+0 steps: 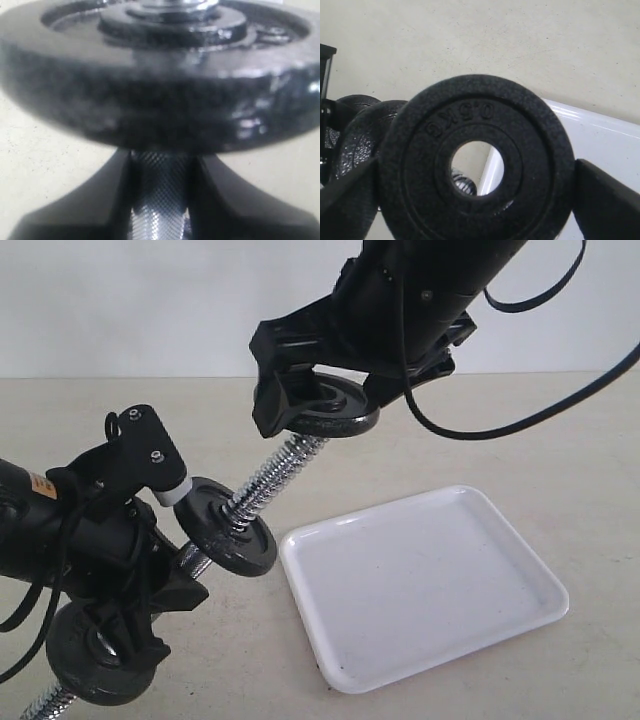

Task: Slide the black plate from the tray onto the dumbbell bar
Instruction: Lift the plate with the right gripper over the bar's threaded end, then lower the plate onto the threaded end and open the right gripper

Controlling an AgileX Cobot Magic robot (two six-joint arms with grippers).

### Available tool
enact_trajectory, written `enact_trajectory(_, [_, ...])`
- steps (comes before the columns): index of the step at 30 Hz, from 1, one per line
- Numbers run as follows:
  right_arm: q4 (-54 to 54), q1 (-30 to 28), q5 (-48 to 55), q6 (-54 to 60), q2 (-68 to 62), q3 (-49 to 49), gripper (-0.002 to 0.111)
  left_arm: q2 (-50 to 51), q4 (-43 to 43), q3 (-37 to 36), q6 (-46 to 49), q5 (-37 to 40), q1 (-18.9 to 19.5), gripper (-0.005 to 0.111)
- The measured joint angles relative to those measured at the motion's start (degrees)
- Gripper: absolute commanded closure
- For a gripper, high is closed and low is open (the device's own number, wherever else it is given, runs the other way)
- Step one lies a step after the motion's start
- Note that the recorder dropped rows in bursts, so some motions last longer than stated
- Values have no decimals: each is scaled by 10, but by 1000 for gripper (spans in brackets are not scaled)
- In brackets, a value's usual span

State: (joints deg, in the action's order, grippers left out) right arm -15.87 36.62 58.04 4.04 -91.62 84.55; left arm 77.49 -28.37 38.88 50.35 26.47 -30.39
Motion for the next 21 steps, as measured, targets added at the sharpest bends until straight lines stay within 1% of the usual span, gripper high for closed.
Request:
enact_trajectory(11, [13, 0, 14, -14, 0, 0, 108, 0, 0, 0, 3, 0, -1, 103])
enact_trajectory(21, [3, 0, 32, -18, 0, 0, 108, 0, 1, -2, -1, -2, -1, 103])
